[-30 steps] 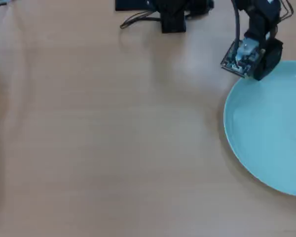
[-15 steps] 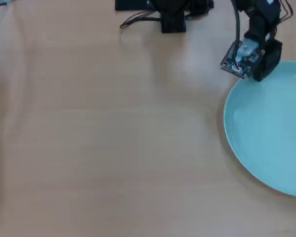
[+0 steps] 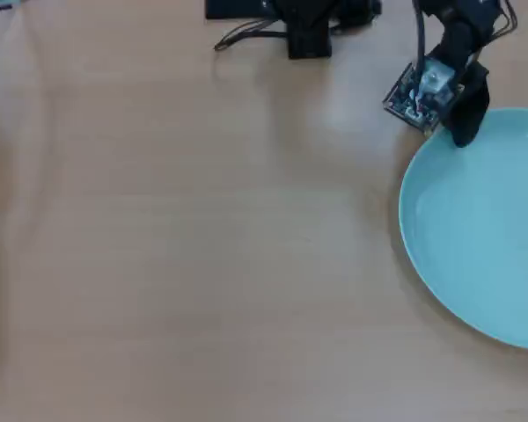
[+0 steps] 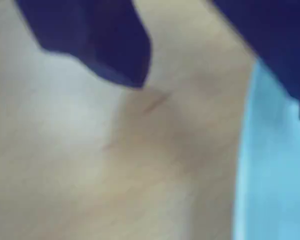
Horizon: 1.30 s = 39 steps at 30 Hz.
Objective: Move the green bowl from right to left
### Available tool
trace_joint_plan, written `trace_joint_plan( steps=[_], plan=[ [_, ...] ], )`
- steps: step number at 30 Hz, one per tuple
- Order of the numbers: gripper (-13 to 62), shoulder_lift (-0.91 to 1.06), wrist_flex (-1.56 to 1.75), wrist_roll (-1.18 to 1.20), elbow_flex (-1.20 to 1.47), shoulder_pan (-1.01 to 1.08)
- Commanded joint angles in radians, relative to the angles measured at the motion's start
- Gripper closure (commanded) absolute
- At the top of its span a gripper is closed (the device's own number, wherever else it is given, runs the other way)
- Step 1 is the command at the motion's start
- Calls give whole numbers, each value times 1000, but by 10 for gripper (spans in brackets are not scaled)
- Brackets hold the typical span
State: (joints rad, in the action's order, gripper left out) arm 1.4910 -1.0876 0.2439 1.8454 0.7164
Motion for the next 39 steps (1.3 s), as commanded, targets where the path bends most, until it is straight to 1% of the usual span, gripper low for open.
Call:
trace_joint_plan(
  steps=[1,7,11,14,16,20,25,30,33,35,39],
  plan=[
    [104,67,-26,14,-86,-3],
    [101,104,-34,14,-103,12],
    [99,272,-161,-5,-155,156],
    [101,394,-291,-123,-262,258],
    [101,426,-354,-186,-359,331],
    [101,428,-423,-272,-512,453],
    [101,426,-434,-393,-597,488],
    [101,425,-420,-414,-563,531],
    [101,430,-341,-430,-511,571],
    [101,436,-285,-430,-483,575],
    [101,428,-276,-413,-476,575]
  ],
)
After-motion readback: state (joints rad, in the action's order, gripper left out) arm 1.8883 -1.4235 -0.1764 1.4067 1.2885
